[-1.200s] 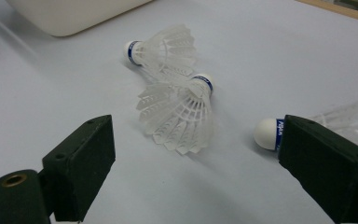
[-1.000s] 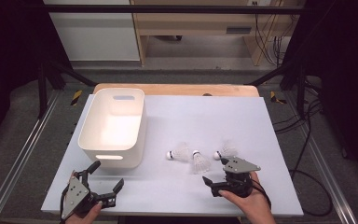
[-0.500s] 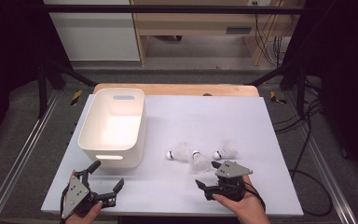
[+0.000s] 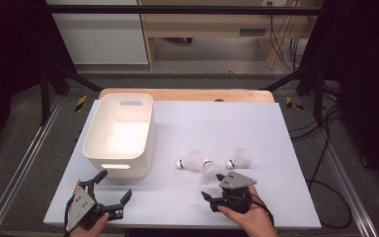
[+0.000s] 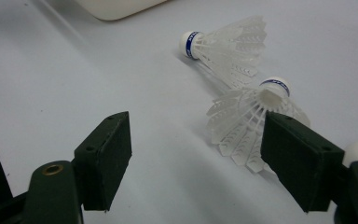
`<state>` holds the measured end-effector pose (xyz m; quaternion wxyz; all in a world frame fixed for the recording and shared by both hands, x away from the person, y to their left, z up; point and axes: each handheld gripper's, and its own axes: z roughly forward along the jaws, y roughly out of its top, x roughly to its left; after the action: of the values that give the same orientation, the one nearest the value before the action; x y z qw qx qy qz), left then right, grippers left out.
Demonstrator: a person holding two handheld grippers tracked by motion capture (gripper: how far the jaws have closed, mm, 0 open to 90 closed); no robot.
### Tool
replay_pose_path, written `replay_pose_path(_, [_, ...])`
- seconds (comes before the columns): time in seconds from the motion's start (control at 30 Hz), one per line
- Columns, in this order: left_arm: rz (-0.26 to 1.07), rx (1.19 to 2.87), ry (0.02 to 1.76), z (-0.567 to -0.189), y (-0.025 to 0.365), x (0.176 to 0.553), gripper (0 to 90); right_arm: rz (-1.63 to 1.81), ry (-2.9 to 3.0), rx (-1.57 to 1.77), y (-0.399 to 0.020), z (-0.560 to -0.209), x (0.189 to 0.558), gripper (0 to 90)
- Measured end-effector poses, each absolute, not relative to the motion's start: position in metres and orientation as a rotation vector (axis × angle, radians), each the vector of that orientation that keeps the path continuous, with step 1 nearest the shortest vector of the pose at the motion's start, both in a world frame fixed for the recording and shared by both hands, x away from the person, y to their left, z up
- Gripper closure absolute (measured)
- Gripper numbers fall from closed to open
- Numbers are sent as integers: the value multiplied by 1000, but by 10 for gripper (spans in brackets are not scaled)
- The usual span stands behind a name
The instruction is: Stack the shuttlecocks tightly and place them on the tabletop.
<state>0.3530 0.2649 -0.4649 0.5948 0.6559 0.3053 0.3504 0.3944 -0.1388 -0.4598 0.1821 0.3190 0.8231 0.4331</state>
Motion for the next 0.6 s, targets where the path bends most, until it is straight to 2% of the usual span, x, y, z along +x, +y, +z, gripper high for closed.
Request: replay_pose_path(0.6, [819,1531,704,-465,264,352,22,1126,2240,1101,-108,-480,421,390])
